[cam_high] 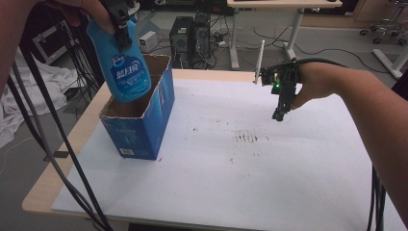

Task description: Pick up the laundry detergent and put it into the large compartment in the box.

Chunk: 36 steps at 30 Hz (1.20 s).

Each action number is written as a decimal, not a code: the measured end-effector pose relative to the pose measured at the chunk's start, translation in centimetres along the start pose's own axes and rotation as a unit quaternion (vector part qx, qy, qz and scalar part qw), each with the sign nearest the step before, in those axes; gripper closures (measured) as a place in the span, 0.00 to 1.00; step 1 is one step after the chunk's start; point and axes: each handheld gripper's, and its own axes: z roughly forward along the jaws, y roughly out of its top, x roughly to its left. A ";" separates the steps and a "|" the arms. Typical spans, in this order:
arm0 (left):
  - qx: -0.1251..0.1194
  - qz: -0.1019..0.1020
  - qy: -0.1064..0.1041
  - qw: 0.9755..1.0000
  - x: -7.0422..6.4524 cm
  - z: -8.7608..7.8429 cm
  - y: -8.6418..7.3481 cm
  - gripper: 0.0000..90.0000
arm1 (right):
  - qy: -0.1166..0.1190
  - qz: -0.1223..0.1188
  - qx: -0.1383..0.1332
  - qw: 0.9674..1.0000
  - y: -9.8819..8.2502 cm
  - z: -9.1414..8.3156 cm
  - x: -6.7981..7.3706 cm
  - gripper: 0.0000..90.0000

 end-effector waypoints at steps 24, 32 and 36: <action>0.026 0.002 -0.023 0.999 1.3 9.0 0.9 0.42 | 0.003 -0.004 0.001 1.000 0.3 0.5 -0.1 0.02; 0.032 0.039 -0.020 0.999 1.3 11.3 0.9 0.42 | 0.004 -0.007 0.000 1.000 0.5 0.7 -0.1 0.02; 0.041 0.059 -0.024 0.997 1.3 12.8 0.9 0.42 | 0.004 -0.007 0.003 1.000 0.5 0.8 -0.1 0.02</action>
